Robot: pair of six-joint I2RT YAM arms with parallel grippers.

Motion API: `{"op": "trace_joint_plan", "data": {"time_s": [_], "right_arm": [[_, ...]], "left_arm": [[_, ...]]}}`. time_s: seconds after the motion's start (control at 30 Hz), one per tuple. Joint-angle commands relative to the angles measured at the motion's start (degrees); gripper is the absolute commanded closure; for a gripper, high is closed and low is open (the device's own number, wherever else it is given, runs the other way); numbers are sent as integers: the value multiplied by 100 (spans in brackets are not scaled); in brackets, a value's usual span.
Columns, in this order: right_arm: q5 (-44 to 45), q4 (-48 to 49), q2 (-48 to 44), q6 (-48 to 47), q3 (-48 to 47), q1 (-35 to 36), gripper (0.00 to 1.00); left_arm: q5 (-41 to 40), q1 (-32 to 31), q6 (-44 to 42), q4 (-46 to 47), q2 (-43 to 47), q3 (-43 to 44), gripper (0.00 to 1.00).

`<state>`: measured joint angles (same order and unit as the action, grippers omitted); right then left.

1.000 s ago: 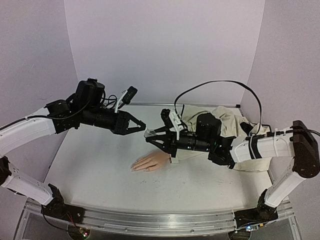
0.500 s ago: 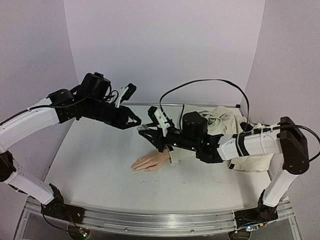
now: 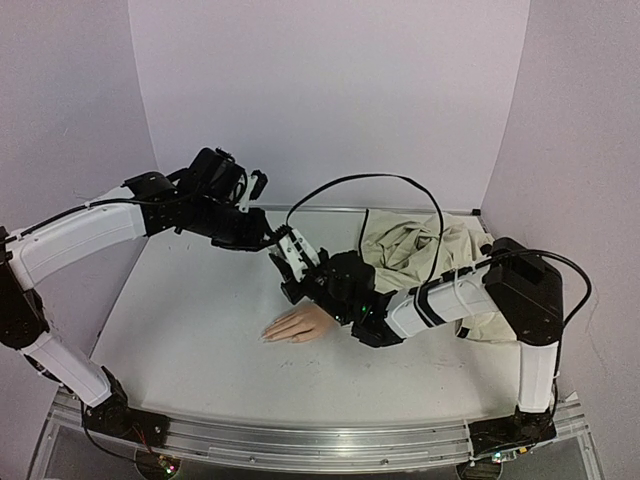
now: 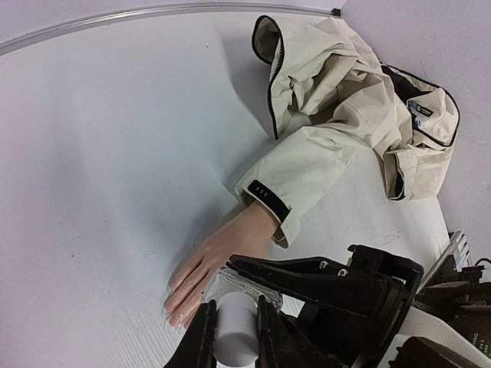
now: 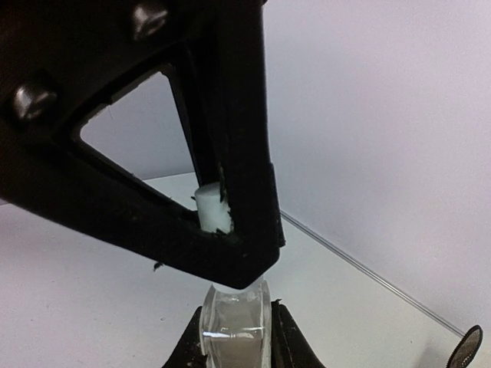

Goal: Paint the nails

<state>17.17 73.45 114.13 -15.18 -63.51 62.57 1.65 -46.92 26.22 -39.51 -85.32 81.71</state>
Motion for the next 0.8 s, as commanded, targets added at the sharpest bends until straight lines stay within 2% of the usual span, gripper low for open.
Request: {"op": "trace_joint_plan", "data": {"time_s": [0.0, 0.17, 0.3, 0.37, 0.43, 0.57, 0.77], "right_arm": [[-268, 2152, -259, -217, -752, 13, 100], [-876, 2003, -418, 8, -688, -69, 100], [-2481, 1454, -804, 640, -519, -405, 100], [-3391, 1247, -981, 997, -462, -629, 100], [-4463, 1207, -1100, 1704, -475, -908, 100], [-6361, 1647, -1140, 3236, -631, -1396, 100], [-8414, 2667, -954, 5229, -1230, -1558, 100]], "left_arm": [[333, -69, 257, -523, -353, -35, 100], [731, -55, 13, -498, -407, -105, 100], [1120, -63, -660, -461, -292, -270, 100], [1573, -63, -1104, -453, -222, -340, 100], [2328, -71, -1608, -436, -160, -404, 100], [3186, -160, -2233, -436, -33, -509, 100], [4198, -279, -2931, -530, 103, -656, 100]]}}
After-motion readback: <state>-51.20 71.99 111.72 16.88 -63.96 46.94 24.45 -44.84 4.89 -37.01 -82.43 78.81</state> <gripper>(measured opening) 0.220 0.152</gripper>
